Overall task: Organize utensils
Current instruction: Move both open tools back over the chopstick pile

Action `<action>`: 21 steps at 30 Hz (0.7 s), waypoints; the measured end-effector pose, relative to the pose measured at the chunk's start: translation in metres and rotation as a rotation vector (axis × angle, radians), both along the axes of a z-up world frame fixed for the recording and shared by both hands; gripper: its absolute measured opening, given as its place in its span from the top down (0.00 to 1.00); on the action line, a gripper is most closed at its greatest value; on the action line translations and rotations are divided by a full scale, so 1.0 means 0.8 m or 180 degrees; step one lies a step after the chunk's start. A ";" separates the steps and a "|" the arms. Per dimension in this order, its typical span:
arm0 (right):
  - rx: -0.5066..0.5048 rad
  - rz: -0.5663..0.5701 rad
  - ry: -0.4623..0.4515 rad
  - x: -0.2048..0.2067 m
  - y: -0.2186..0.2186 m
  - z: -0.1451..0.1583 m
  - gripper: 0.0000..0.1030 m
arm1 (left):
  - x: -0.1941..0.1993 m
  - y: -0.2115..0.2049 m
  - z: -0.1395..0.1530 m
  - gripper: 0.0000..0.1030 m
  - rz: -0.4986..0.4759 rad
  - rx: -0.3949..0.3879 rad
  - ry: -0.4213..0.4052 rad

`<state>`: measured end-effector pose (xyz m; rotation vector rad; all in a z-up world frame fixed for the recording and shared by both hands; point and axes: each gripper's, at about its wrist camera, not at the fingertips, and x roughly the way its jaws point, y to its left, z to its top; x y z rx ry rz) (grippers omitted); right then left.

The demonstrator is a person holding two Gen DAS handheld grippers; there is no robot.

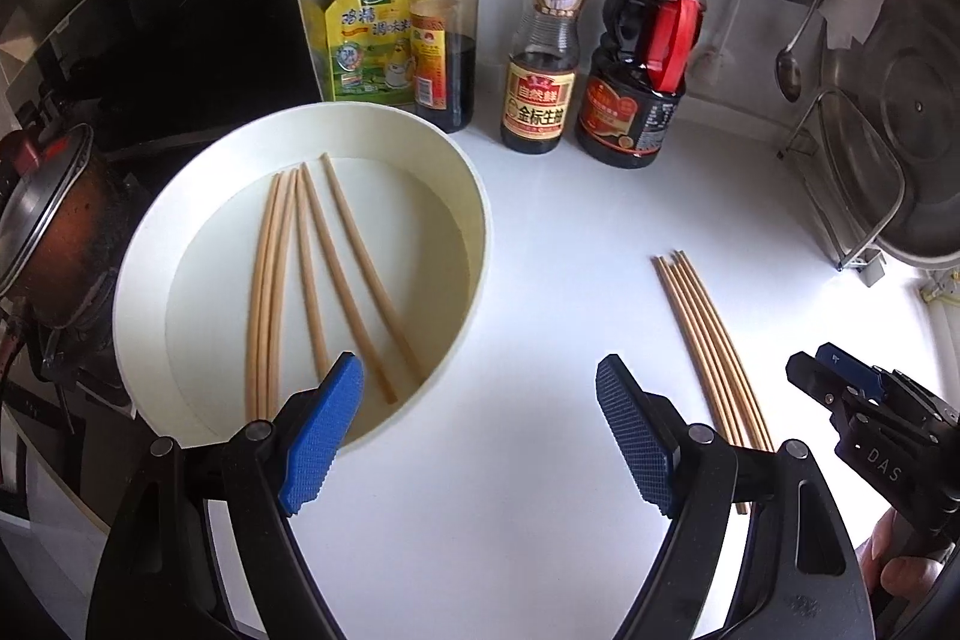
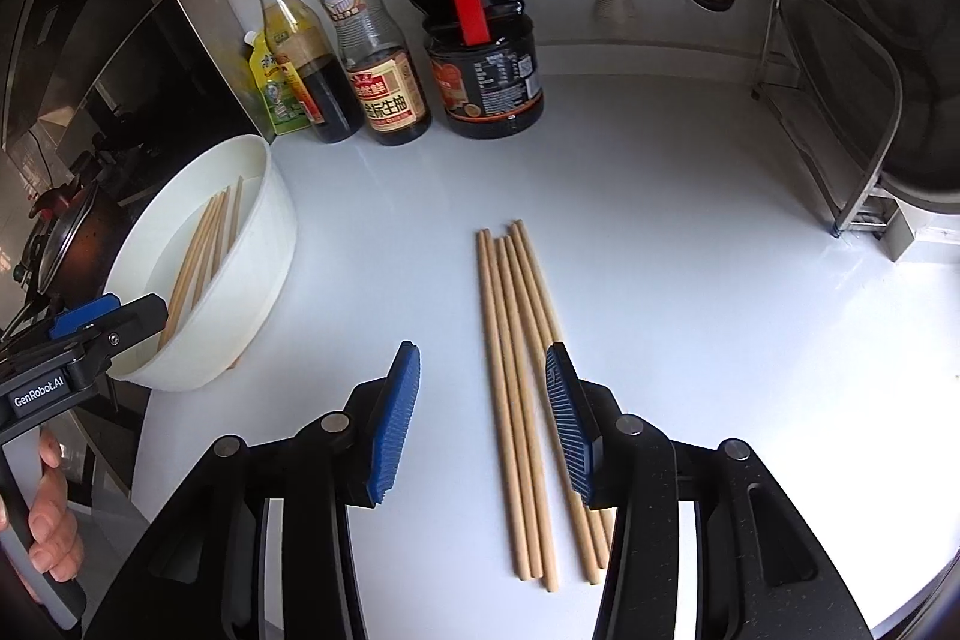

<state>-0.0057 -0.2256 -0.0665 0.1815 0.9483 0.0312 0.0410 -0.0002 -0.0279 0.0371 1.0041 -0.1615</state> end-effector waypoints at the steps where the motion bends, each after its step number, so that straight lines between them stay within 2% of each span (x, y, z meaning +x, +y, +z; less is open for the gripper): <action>1: -0.0003 -0.0021 0.0013 -0.001 -0.007 -0.005 0.59 | 0.000 -0.006 -0.004 0.24 -0.0021 0.0000 0.0021; 10: -0.0040 -0.0093 0.0129 -0.008 -0.052 -0.052 0.59 | -0.007 -0.066 -0.032 0.24 -0.0173 -0.0043 0.0067; 21: -0.0134 0.0056 0.0229 0.005 -0.067 -0.086 0.59 | -0.016 -0.119 -0.073 0.24 -0.0243 -0.0018 0.0135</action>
